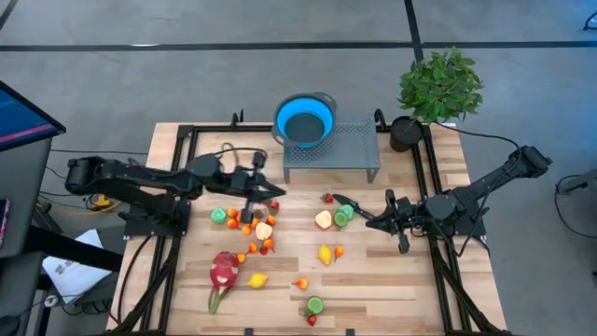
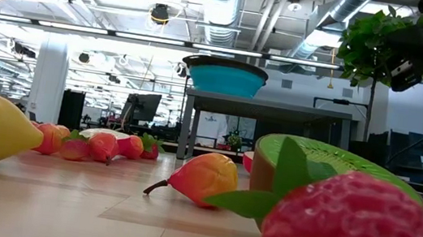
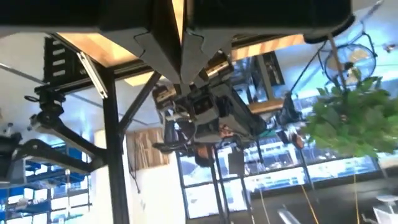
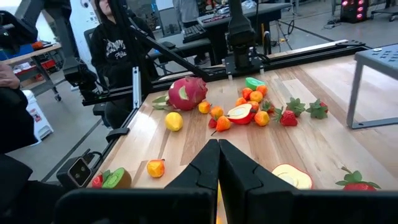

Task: Pick & Place Fruit
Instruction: Put the top kiwi into the strainer bowl

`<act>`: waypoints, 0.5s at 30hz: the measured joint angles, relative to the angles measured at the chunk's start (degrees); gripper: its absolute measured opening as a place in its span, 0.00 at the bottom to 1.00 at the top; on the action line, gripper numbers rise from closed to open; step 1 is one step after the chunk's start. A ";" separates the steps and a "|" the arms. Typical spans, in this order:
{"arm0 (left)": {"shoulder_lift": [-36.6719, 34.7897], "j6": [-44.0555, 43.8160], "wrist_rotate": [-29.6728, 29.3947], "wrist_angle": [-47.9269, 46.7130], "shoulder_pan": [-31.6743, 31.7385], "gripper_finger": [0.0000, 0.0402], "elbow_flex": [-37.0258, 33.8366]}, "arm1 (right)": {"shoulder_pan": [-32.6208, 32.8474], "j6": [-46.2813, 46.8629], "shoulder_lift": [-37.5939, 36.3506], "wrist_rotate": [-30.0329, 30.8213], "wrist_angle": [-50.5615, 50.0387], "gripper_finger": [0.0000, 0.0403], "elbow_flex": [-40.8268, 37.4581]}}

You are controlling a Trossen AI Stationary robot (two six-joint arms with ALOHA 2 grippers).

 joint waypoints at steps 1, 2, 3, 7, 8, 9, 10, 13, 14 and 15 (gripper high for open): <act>-1.27 -0.02 -0.12 0.73 0.05 0.01 -1.52 | 0.00 0.00 0.00 0.31 0.06 0.00 -0.02; -2.53 0.00 -0.21 1.06 0.08 0.01 -3.12 | -0.02 -0.02 0.00 0.49 0.23 0.00 0.00; -3.68 -0.03 -0.23 1.27 0.08 0.01 -4.23 | -0.02 -0.01 -0.02 0.58 0.36 0.00 0.00; -8.27 -0.19 -0.23 1.68 -0.14 0.01 -8.55 | -0.05 0.28 -0.01 1.59 0.71 0.00 0.00; -8.96 -0.22 -0.10 2.19 -0.15 0.01 -9.17 | -0.07 0.50 -0.02 1.89 0.81 0.00 0.00; -9.86 -0.22 -0.19 2.44 -0.16 0.01 -9.84 | -0.07 0.61 0.00 1.98 0.79 0.00 0.00; -10.91 -0.24 -0.23 2.40 -0.14 0.01 -10.62 | -0.09 0.59 0.00 2.02 0.86 0.00 0.00; -13.09 -0.22 -0.16 2.86 -0.14 0.01 -11.72 | -0.17 0.60 -0.02 2.13 1.22 0.00 0.00; -13.58 -0.22 -0.23 2.89 -0.14 0.01 -11.96 | -0.32 0.79 0.00 2.13 1.21 0.00 0.00; -14.26 -0.23 -0.26 2.59 -0.14 0.01 -12.47 | -0.49 1.00 0.00 2.13 1.20 0.00 0.00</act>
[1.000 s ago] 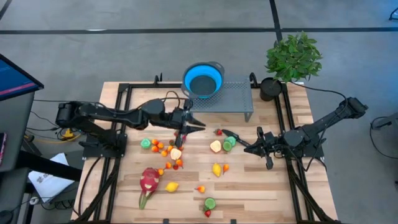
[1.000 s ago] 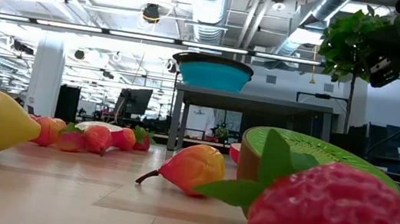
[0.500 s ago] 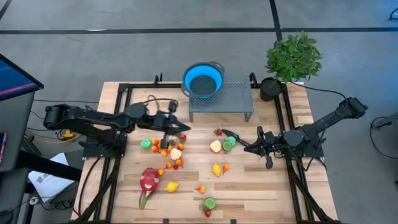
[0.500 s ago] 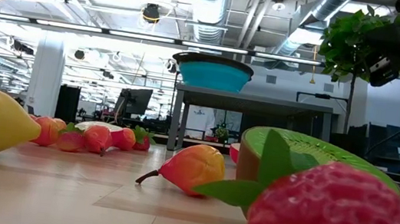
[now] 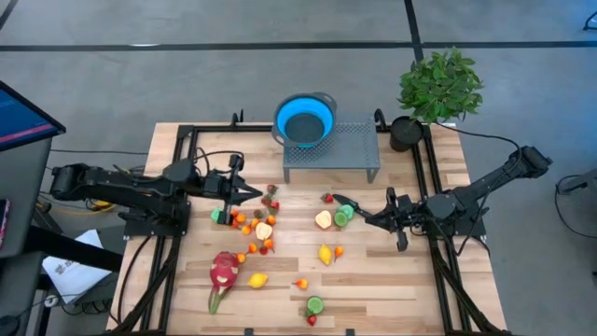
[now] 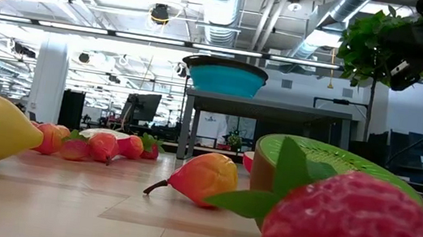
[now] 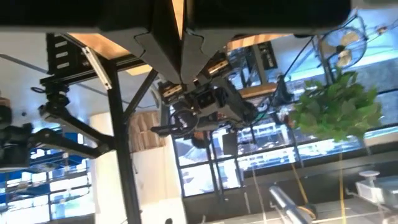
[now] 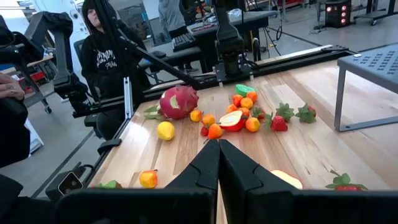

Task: Pick & Place Fruit
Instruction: Put the top kiwi into the strainer bowl

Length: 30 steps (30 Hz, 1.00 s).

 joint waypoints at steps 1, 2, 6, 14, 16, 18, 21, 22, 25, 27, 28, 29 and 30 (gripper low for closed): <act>-0.31 -0.02 0.09 0.15 0.00 0.01 -0.21 | -0.23 0.09 -0.02 0.00 0.00 0.00 0.00; -0.57 -0.01 0.02 0.25 0.00 0.01 -0.30 | -0.35 0.35 0.00 0.02 0.00 0.00 0.00; -1.27 -0.19 0.03 0.22 0.00 0.01 -0.97 | -1.46 2.90 0.00 0.01 -0.05 0.00 0.00; -1.20 -0.65 0.03 0.18 0.00 0.01 -0.97 | -3.61 11.19 0.00 0.80 -0.11 0.00 0.00; -1.20 -0.67 0.03 0.17 0.00 0.01 -0.97 | -3.65 12.30 0.00 2.63 -0.19 0.00 0.00; -1.20 -0.67 0.03 0.18 0.00 0.01 -0.97 | -3.65 13.22 0.00 3.97 -0.24 0.00 0.00; -1.20 -0.81 0.03 0.18 0.00 0.01 -0.97 | -3.64 15.63 0.00 5.75 -0.26 0.00 0.00; -1.20 -1.32 0.03 0.17 0.00 0.01 -0.97 | -3.64 16.20 0.00 6.01 -0.46 0.00 0.07; -1.20 -1.74 0.03 0.18 0.00 0.01 -0.97 | -3.52 18.27 0.00 7.74 -6.02 0.00 2.42; -1.20 -1.72 0.03 0.18 0.00 0.01 -0.97 | -3.35 19.23 0.52 8.88 -11.71 0.00 5.18; -1.20 -1.74 0.03 0.18 0.00 0.01 -0.97 | -3.20 19.48 0.95 9.26 -14.82 0.00 6.76; -1.20 -1.73 0.03 0.18 0.00 0.01 -0.97 | -3.13 19.85 1.38 9.41 -17.96 0.00 8.33; -1.20 -1.74 0.03 0.18 0.00 0.01 -0.97 | -3.13 20.05 1.95 9.62 -20.86 0.00 9.90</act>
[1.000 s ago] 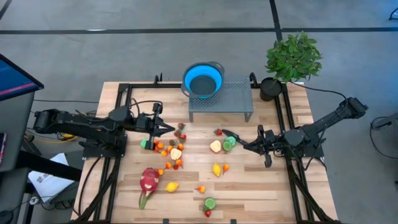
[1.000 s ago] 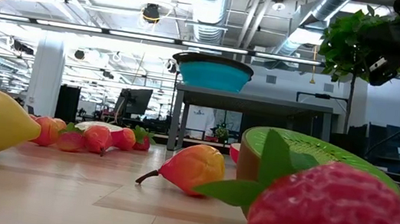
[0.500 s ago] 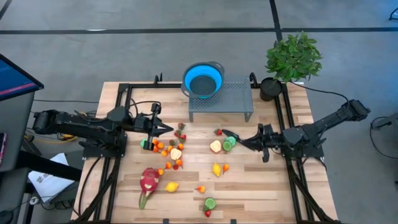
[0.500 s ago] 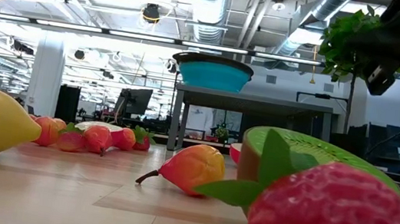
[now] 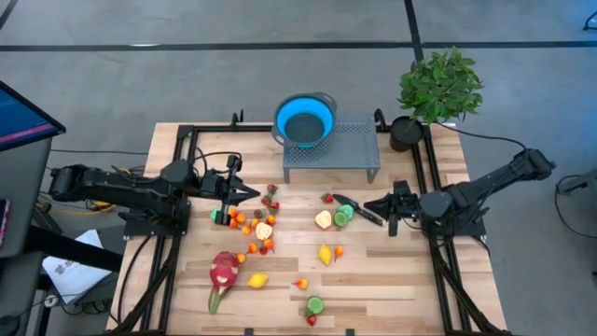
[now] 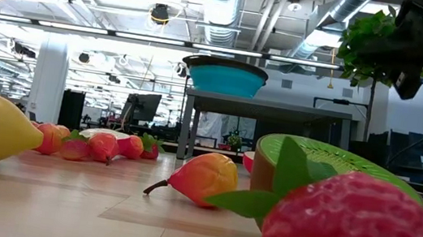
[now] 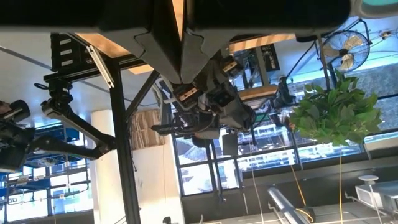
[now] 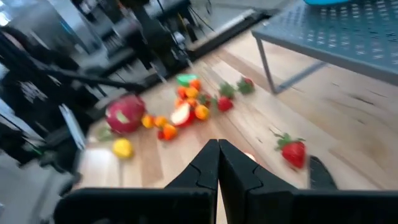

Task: Pick & Place Fruit
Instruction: Put the top kiwi into the strainer bowl

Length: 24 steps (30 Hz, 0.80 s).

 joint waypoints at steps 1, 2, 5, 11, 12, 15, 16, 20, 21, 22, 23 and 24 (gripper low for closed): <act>0.00 0.00 0.00 -0.01 0.00 0.01 0.00 | 0.00 0.45 0.82 0.04 -2.70 0.00 1.62; 0.00 0.01 0.00 -0.01 0.00 0.01 0.00 | 0.00 1.14 1.59 0.04 -5.01 0.00 2.98; 0.00 0.02 0.00 -0.01 0.00 0.01 0.00 | 0.00 4.02 4.58 0.05 -10.88 0.00 6.14; 0.00 0.01 0.00 -0.01 0.00 0.01 0.00 | -0.06 7.97 12.50 0.07 -12.47 0.00 9.69; 0.00 0.02 0.00 -0.02 0.00 0.01 0.00 | -0.20 8.61 14.00 0.05 -12.42 0.00 10.45; 0.00 0.02 0.00 -0.02 0.00 0.01 0.00 | -0.57 7.73 18.15 0.03 -12.39 0.00 13.45; 0.00 0.01 0.00 0.00 0.00 0.01 0.00 | -0.57 5.61 19.34 -0.02 -12.39 0.00 14.47; 0.00 0.00 0.00 0.00 0.00 0.01 0.00 | -0.52 -5.09 23.86 -1.18 -12.29 0.00 18.24; 0.00 -0.02 0.00 0.00 0.00 0.01 0.00 | -0.52 -7.19 24.90 -1.23 -12.21 0.00 18.98; 0.00 -0.02 0.00 -0.02 0.00 0.01 0.00 | -0.57 -9.04 25.74 -1.26 -12.21 0.00 19.46; 0.00 -0.04 0.00 0.00 0.00 0.01 0.00 | -0.68 -10.33 26.61 -1.25 -12.28 0.00 19.83; 0.00 -0.08 0.00 0.00 0.00 0.01 0.00 | -0.82 -10.92 27.68 -1.35 -12.24 0.00 20.23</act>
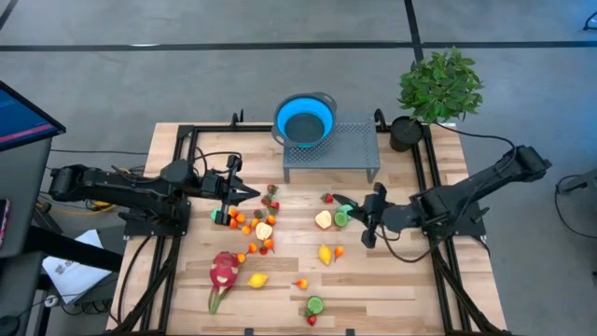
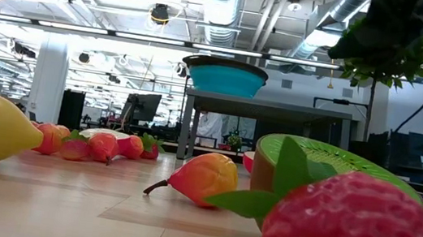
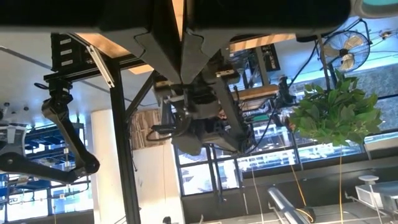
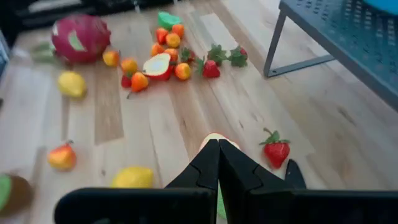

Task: Pick & Place Fruit
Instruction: Put the top kiwi into the strainer bowl

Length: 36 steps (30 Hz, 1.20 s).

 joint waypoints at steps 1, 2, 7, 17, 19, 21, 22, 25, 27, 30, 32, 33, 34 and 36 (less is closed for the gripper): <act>0.00 -0.13 0.00 -0.02 0.00 0.01 0.00 | -0.07 0.05 1.00 -0.33 0.08 0.00 0.19; 0.00 -0.16 0.00 -0.02 0.00 0.01 0.00 | -0.07 0.10 1.83 -0.91 -0.10 0.00 0.19; 0.00 -0.16 0.00 0.00 0.00 0.01 0.00 | -0.82 -6.46 6.20 -3.36 -0.79 0.00 0.17; 0.00 -0.18 0.00 -0.02 0.00 0.01 0.02 | -5.09 -12.41 8.49 -21.69 0.08 0.00 0.18; 0.00 -0.18 0.00 -0.02 0.00 0.01 0.02 | -6.81 -13.95 8.49 -23.57 0.22 0.00 0.17; 0.00 -0.18 0.00 -0.02 0.00 0.01 0.02 | -8.76 -16.21 8.49 -26.15 0.80 0.00 0.17; 0.00 -0.18 0.00 -0.02 0.00 0.01 0.02 | -9.72 -17.18 8.49 -27.30 1.13 0.00 0.17; 0.00 -0.18 0.00 -0.02 0.00 0.01 0.02 | -12.51 -19.02 8.49 -30.94 1.24 0.00 0.17; 0.00 -0.18 0.00 -0.02 0.00 0.01 0.02 | -14.17 -20.25 8.49 -33.18 1.18 0.00 -0.01; 0.00 -0.18 0.00 -0.03 0.00 0.01 0.02 | -16.59 -21.61 8.49 -35.82 0.95 0.00 -0.90; 0.00 -0.18 0.00 -0.02 0.00 0.01 0.02 | -17.89 -21.60 8.49 -36.20 1.38 0.00 -1.63; 0.00 -0.18 0.00 -0.02 0.00 0.01 0.02 | -18.37 -21.44 8.49 -36.22 1.40 0.00 -2.00; 0.00 -0.18 0.00 -0.04 0.00 0.01 0.02 | -18.68 -21.09 8.49 -36.20 1.38 0.00 -2.38; 0.00 -0.18 0.00 -0.04 0.00 0.01 0.02 | -19.14 -19.78 8.49 -35.94 1.29 0.00 -2.81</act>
